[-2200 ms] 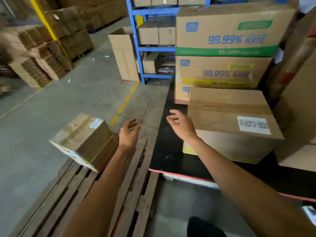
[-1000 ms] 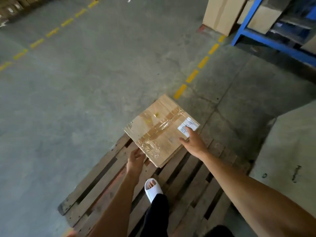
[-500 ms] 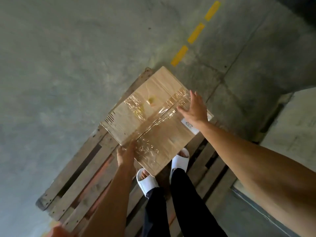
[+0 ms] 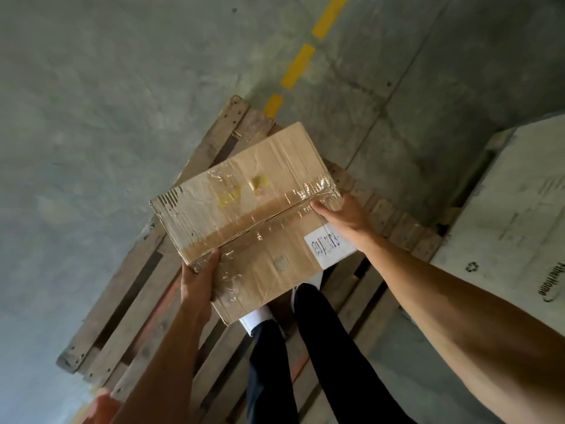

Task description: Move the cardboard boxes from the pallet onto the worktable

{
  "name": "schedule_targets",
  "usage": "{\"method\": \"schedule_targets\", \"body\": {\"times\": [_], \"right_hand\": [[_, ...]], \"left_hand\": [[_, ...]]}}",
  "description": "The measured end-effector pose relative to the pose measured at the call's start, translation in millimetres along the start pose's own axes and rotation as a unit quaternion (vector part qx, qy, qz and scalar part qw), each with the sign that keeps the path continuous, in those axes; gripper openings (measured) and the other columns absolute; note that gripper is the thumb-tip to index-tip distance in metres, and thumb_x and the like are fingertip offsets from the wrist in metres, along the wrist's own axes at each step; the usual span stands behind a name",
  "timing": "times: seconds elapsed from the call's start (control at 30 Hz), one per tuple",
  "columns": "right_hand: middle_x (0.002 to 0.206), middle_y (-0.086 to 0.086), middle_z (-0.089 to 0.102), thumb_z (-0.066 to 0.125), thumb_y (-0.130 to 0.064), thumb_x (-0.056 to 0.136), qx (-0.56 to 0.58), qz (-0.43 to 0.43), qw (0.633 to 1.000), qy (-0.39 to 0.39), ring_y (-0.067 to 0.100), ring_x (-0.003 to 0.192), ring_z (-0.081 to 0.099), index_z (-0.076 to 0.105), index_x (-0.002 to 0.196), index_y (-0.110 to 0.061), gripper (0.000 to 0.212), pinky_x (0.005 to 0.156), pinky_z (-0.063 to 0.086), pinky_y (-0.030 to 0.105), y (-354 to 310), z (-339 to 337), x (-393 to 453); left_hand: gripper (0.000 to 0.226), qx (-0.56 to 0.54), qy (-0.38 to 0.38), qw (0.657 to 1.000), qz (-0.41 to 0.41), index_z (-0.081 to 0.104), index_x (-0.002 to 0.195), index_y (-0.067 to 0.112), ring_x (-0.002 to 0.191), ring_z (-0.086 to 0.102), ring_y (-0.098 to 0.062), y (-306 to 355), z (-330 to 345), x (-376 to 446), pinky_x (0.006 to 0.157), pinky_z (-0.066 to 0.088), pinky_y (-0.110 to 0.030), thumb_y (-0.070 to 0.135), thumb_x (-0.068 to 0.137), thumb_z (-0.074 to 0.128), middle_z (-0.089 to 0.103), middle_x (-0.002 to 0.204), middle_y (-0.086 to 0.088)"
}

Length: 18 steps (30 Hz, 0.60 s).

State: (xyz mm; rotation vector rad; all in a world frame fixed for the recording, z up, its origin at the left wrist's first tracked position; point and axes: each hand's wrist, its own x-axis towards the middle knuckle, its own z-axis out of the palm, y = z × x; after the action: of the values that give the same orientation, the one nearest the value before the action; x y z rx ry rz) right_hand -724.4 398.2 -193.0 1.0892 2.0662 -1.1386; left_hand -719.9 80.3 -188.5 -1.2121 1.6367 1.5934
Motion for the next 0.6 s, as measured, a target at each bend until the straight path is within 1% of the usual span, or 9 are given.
{"method": "schedule_targets", "body": {"times": [0.07, 0.17, 0.23, 0.27, 0.33, 0.43, 0.5, 0.53, 0.6], "right_hand": [[0.137, -0.003, 0.059, 0.071, -0.074, 0.072, 0.033, -0.011, 0.999, -0.024, 0.020, 0.124, 0.057, 0.048, 0.139, -0.022, 0.088, 0.104, 0.046, 0.034, 1, -4, -4], [0.156, 0.006, 0.041, 0.069, -0.072, 0.074, 0.052, -0.001, 0.998, -0.030, 0.029, 0.141, 0.041, 0.031, 0.153, -0.017, 0.104, 0.113, 0.034, 0.037, -1, -12, -23], [0.145, 0.005, 0.052, 0.069, -0.071, 0.076, 0.066, 0.014, 0.997, -0.031, 0.025, 0.128, 0.053, 0.033, 0.150, -0.014, 0.100, 0.109, 0.039, 0.037, -4, -19, -44], [0.126, -0.001, 0.064, 0.070, -0.067, 0.078, 0.082, 0.015, 0.996, -0.023, 0.015, 0.107, 0.063, 0.040, 0.142, -0.012, 0.090, 0.100, 0.045, 0.031, -5, -25, -59], [0.073, -0.014, 0.061, 0.071, -0.056, 0.084, 0.110, 0.012, 0.994, 0.003, -0.004, 0.060, 0.051, 0.052, 0.111, -0.015, 0.053, 0.069, 0.045, 0.015, -9, -37, -93], [0.069, -0.009, 0.048, 0.072, -0.067, 0.074, 0.147, 0.043, 0.987, 0.050, 0.004, 0.054, 0.045, 0.044, 0.087, -0.021, 0.055, 0.053, 0.041, 0.014, -20, -43, -147], [0.099, 0.000, 0.065, 0.075, -0.074, 0.066, 0.196, 0.019, 0.976, 0.091, 0.016, 0.087, 0.064, 0.054, 0.109, -0.019, 0.073, 0.085, 0.055, 0.028, -20, -49, -186], [0.114, 0.002, 0.067, 0.077, -0.074, 0.065, 0.233, 0.007, 0.967, 0.101, 0.022, 0.104, 0.065, 0.053, 0.123, -0.019, 0.083, 0.099, 0.051, 0.037, -25, -55, -210], [0.117, -0.006, 0.066, 0.080, -0.059, 0.074, 0.306, 0.001, 0.945, 0.120, 0.020, 0.111, 0.063, 0.049, 0.133, -0.025, 0.075, 0.107, 0.044, 0.037, -31, -66, -259]], "left_hand": [[0.045, 0.011, -0.019, 1.000, 0.017, 0.058, 0.129, 0.017, 0.094, 0.074, -0.027, 5, 2, -4, 0.069, 0.063, -0.043, 0.020, 0.088, 0.076, 0.073, 0.116, -0.013], [0.043, 0.045, -0.033, 0.997, 0.052, 0.055, 0.130, 0.018, 0.087, 0.073, -0.017, 26, 0, -18, 0.064, 0.063, -0.031, 0.019, 0.091, 0.072, 0.072, 0.111, -0.005], [0.042, 0.070, -0.058, 0.993, 0.081, 0.058, 0.130, 0.017, 0.090, 0.073, -0.019, 44, -10, -25, 0.066, 0.063, -0.031, 0.019, 0.090, 0.073, 0.072, 0.115, -0.009], [0.042, 0.088, -0.076, 0.989, 0.095, 0.059, 0.130, 0.016, 0.092, 0.074, -0.022, 57, -15, -31, 0.068, 0.063, -0.034, 0.019, 0.090, 0.073, 0.072, 0.117, -0.011], [0.045, 0.109, -0.109, 0.981, 0.118, 0.057, 0.132, 0.016, 0.095, 0.073, -0.025, 81, -22, -48, 0.071, 0.063, -0.038, 0.018, 0.090, 0.073, 0.072, 0.118, -0.012], [0.041, 0.154, -0.153, 0.962, 0.164, 0.060, 0.128, 0.016, 0.097, 0.073, -0.029, 124, -26, -79, 0.073, 0.063, -0.043, 0.018, 0.089, 0.073, 0.073, 0.117, -0.012], [0.038, 0.182, -0.196, 0.946, 0.186, 0.061, 0.126, 0.015, 0.102, 0.071, -0.035, 152, -23, -107, 0.082, 0.060, -0.050, 0.016, 0.089, 0.073, 0.072, 0.118, -0.015], [0.037, 0.197, -0.213, 0.937, 0.196, 0.062, 0.124, 0.015, 0.103, 0.070, -0.036, 168, -20, -124, 0.085, 0.059, -0.053, 0.014, 0.089, 0.073, 0.071, 0.119, -0.018], [0.033, 0.223, -0.239, 0.920, 0.215, 0.063, 0.118, 0.020, 0.105, 0.068, -0.037, 194, -14, -158, 0.091, 0.055, -0.056, 0.012, 0.088, 0.074, 0.069, 0.121, -0.020]]}}
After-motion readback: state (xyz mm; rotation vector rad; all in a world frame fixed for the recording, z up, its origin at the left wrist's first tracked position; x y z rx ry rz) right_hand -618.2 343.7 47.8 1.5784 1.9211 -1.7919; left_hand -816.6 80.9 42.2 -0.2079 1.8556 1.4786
